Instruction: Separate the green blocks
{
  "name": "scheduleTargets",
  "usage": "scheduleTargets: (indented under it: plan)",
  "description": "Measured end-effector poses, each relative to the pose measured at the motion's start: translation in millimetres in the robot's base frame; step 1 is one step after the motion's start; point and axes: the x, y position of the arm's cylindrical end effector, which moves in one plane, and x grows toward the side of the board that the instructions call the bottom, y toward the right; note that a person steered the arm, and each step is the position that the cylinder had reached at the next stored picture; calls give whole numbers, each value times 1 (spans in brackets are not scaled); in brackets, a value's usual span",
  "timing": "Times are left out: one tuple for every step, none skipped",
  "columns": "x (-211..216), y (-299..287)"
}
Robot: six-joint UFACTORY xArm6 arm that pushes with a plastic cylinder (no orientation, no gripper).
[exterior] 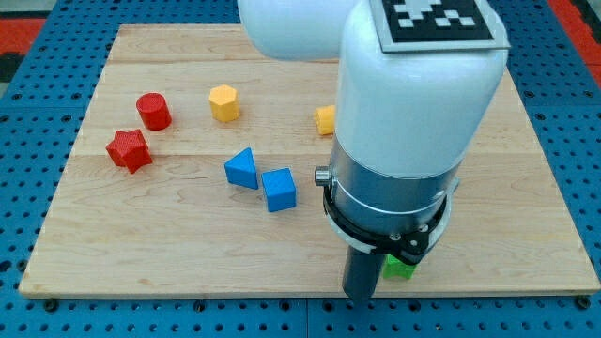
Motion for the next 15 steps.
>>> scheduleTargets:
  plan:
    - [0, 28]
    - [-1, 52]
    - [-18, 52]
    - [-43, 55]
    - [-63, 59]
    - [-44, 86]
    - [-62, 145]
    - [-99, 150]
    - [-99, 121]
    - [-91, 101]
    - [-88, 75]
    - [-92, 56]
    - [-110, 52]
    - [-130, 52]
    - [-143, 59]
